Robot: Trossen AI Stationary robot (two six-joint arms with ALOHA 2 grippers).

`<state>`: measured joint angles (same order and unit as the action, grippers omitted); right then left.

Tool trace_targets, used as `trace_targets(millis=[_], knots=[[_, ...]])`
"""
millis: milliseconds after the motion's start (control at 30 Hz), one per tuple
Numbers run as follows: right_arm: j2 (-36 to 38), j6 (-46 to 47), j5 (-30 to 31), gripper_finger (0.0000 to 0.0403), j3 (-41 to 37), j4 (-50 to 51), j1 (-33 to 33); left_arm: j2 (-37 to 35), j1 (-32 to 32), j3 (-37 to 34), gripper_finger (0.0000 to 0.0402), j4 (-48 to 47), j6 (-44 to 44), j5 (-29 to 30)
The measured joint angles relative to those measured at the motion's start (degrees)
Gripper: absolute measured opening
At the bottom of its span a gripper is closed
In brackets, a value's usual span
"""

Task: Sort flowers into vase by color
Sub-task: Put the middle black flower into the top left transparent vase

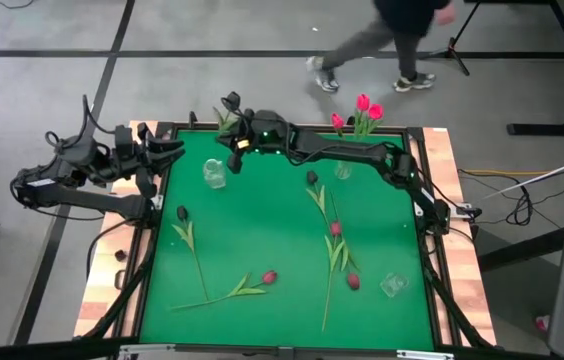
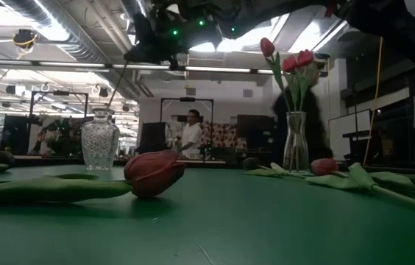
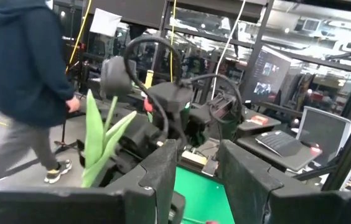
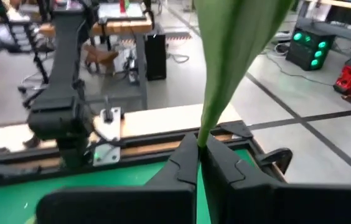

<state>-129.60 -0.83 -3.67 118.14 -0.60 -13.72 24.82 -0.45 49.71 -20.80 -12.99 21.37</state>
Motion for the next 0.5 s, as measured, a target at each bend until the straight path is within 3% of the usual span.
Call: trace_targets(millis=[200, 333, 500], knots=[[0.09, -3.13, 0.11, 0.0007, 3.69, 5.98, 1.96, 0.0, 0.0, 0.0, 0.0119, -0.95, 0.0, 0.02], [-0.02, -7.29, 4.24, 0.0007, 7.08, 9.66, 3.16, 0.0, 0.0, 0.0, 0.0119, -1.18, -0.02, 0.04], [0.13, -7.07, 3.31, 0.0007, 9.91, 14.25, 3.31, 0.0, -0.02, 0.0, 0.0119, -1.18, -0.17, 0.04]])
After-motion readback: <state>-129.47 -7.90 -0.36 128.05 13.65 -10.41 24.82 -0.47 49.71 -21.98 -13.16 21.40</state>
